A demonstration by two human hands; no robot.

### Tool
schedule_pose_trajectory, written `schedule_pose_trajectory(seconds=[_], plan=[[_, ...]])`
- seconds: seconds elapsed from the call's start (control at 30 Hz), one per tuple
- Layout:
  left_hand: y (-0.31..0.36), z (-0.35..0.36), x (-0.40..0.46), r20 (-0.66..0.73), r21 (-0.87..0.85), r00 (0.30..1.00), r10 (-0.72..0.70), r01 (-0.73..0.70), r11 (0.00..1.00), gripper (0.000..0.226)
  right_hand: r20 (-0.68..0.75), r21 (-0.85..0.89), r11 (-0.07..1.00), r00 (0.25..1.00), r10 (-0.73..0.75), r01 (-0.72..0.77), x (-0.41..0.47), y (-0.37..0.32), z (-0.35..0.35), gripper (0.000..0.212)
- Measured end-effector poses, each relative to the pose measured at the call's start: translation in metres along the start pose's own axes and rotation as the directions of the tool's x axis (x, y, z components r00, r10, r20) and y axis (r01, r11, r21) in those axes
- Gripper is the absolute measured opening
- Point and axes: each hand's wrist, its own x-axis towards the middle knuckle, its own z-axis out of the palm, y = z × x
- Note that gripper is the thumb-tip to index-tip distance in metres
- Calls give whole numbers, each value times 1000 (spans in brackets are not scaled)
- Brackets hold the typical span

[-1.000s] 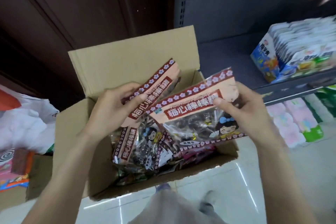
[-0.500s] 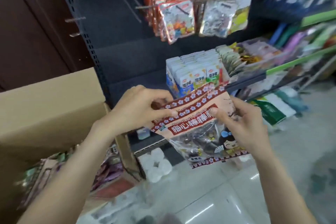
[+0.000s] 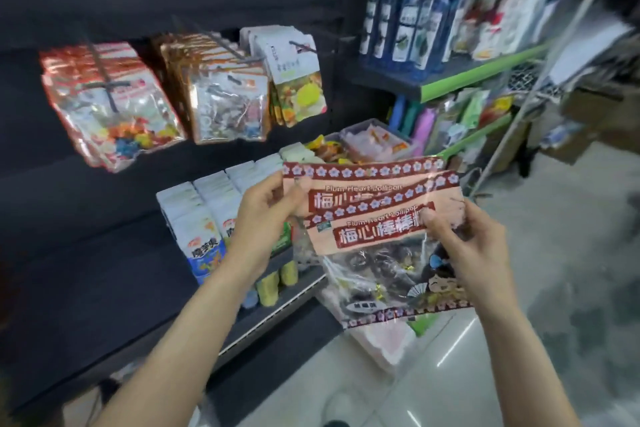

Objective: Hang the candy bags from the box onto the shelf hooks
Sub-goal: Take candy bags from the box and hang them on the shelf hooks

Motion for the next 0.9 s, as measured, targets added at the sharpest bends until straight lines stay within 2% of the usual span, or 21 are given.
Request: schedule_pose_trajectory(seconds=[0.1,0.27,0.37,0.4,0.47,0.57,0.67,0.77,0.9], plan=[[-7,41,47,-34,-2,998,54,-54,999,10,-13,-50,999,1000,-12,11,50,24,-13,16],[-13,85,124,-103,207,971,216,-192,960,6,-7,-52,998,1000,-29,28,141,55,-27,15],[-15,108,160,-89,327,942,324,-279,903,30,-6,-48,996,998,-70,70,195,73,-33,19],[-16,116,172,-81,366,928,365,-313,877,31,0,-41,996,997,-82,82,212,79,-34,22],[-20,129,196,-67,440,907,415,-346,829,16,6,-40,993,994,-114,114,244,90,-35,28],[-23,149,238,-72,443,939,338,-273,854,10,26,-54,986,987,-158,159,293,109,-41,26],[-25,170,275,-134,360,973,187,-128,924,20,67,-70,980,981,-179,184,340,123,-47,32],[-27,186,300,-208,294,965,156,-91,951,27,110,-63,975,973,-204,212,378,130,-52,42],[-31,201,325,-264,292,951,162,-82,953,29,158,-18,977,966,-207,213,414,141,-55,33]])
